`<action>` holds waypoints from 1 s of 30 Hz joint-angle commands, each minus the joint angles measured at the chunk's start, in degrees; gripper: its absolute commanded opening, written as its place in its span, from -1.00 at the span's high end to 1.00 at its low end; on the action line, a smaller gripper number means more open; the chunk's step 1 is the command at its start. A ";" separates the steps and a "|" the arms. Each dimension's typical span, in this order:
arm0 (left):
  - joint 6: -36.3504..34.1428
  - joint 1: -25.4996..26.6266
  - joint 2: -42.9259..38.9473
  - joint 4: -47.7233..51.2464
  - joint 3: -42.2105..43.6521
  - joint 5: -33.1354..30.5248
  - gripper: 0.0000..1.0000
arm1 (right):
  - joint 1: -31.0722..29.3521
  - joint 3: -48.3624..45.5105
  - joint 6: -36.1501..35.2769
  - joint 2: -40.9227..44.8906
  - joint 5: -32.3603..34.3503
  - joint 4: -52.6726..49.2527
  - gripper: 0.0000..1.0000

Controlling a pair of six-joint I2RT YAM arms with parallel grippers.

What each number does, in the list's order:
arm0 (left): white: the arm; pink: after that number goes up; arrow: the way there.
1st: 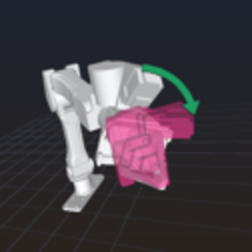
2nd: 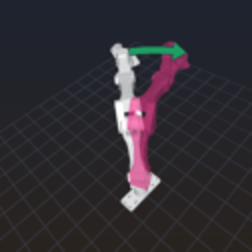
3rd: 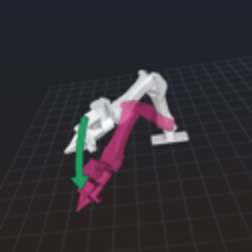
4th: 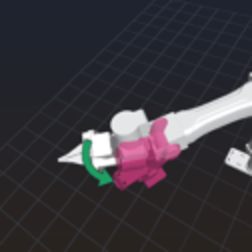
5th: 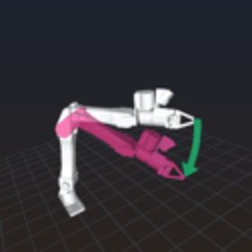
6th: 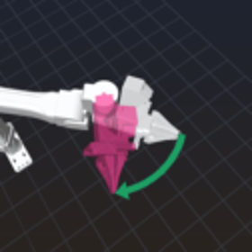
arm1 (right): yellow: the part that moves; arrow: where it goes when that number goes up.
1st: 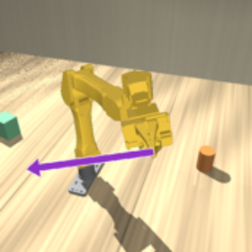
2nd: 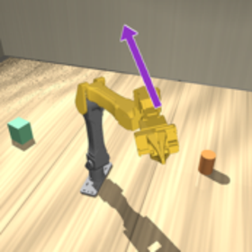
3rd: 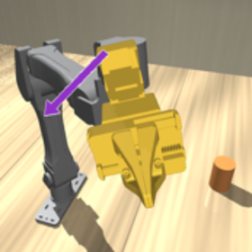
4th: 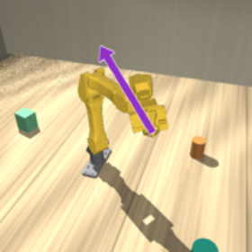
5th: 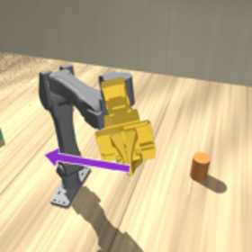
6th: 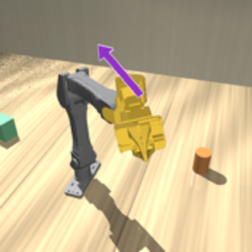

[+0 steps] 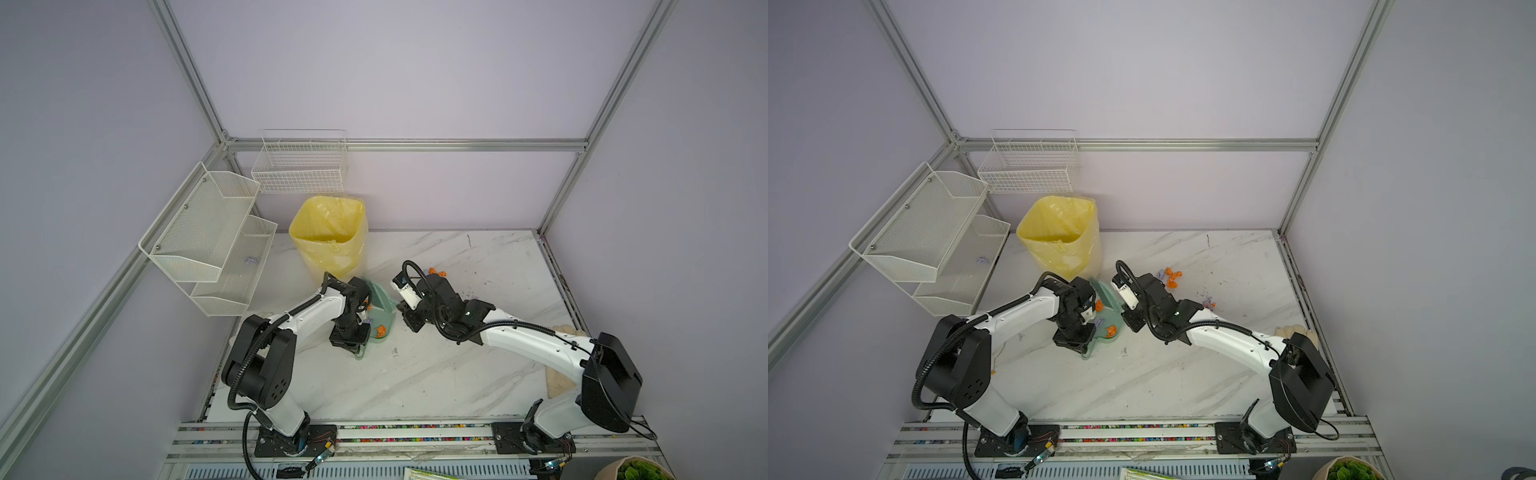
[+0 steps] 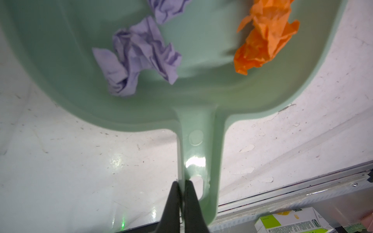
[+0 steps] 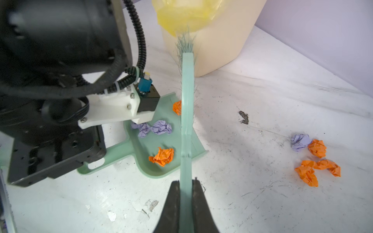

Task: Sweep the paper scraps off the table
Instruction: 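Sweep the orange and lavender scraps into the dustpan with the right brush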

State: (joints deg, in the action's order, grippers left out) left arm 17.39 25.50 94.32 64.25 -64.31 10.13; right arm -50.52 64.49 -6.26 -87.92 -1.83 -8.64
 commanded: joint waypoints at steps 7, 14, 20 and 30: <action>0.07 -1.96 -3.76 -1.29 1.38 4.36 1.00 | 0.16 10.72 -5.17 -9.55 3.60 2.44 1.00; 0.26 -3.08 -6.50 -0.30 3.36 7.74 1.00 | 0.16 14.79 -5.71 -15.53 3.75 2.87 1.00; 1.08 -3.08 -8.56 0.45 5.63 7.79 1.00 | 0.16 16.11 -7.68 -18.01 3.84 2.74 1.00; 2.23 -3.52 -7.78 -0.45 7.06 8.22 1.00 | 0.16 14.99 -10.91 -18.19 1.87 1.49 1.00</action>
State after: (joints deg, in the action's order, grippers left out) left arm 18.94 22.48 87.20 63.96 -58.59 16.82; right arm -50.46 79.15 -14.66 -106.21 0.69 -8.05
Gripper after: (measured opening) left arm 0.048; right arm 0.108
